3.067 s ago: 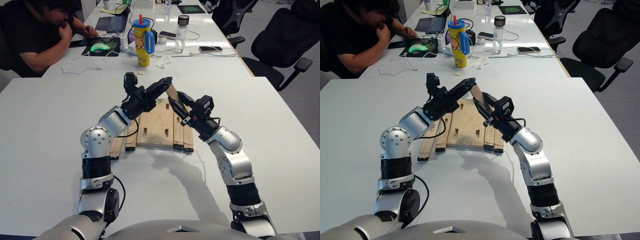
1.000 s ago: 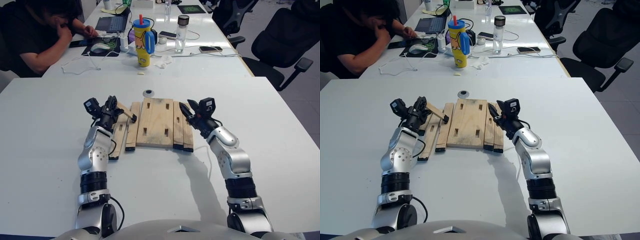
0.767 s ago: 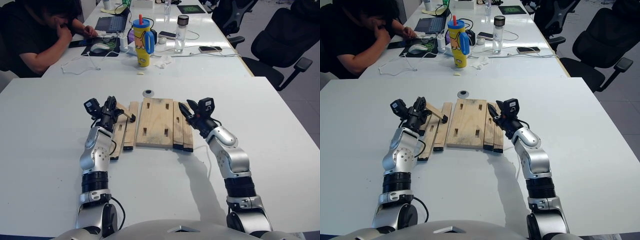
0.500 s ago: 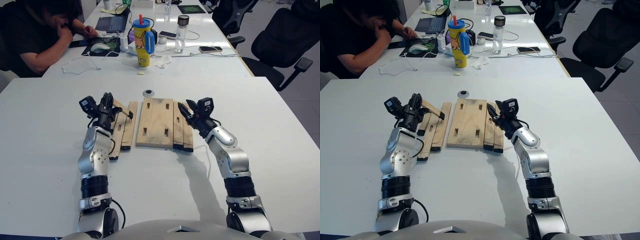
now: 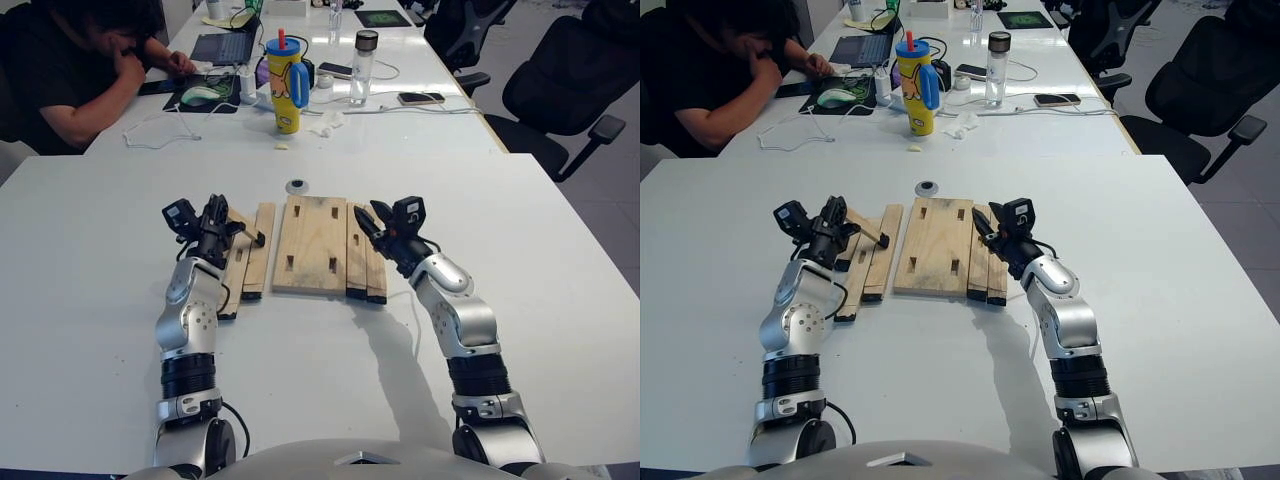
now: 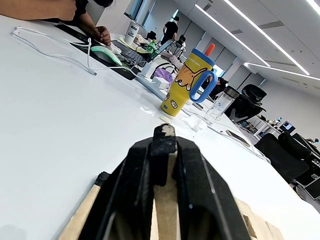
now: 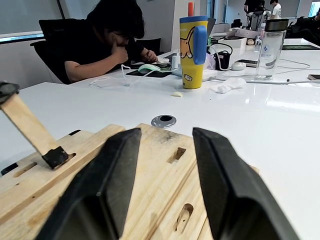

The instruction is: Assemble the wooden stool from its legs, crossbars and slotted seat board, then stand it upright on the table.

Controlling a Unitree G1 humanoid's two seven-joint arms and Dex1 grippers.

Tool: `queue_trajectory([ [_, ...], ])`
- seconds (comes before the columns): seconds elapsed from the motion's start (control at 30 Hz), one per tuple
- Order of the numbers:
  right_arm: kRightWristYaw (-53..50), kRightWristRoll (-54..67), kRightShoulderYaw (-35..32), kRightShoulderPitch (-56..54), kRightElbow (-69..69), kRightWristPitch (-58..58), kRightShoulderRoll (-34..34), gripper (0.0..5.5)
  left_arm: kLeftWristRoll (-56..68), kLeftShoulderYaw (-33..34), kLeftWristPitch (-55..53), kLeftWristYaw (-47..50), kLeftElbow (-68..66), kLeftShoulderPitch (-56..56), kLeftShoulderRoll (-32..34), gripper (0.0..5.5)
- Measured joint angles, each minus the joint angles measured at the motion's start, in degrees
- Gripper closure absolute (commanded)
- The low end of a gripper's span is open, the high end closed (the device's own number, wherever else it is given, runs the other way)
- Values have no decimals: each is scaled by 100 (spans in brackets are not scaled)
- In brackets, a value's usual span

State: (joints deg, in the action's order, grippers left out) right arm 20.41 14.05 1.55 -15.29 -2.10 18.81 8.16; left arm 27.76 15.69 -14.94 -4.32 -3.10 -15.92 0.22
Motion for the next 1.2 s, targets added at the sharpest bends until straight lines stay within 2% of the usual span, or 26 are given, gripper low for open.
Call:
queue_trajectory([
  [0.47, -10, 0, 26, 0, 0, 2, -8, 360, -210, -44, -23, -58, -290, -212, 292, 507],
  [0.9, -32, -219, 216, 99, -228, 159, 61, 360, -1873, -1239, 522, 773, -99, 50, 89, 507],
  [1.2, -44, -259, 345, 112, -237, 300, 153, 360, -2364, -1454, 525, 924, -148, 79, 83, 507],
])
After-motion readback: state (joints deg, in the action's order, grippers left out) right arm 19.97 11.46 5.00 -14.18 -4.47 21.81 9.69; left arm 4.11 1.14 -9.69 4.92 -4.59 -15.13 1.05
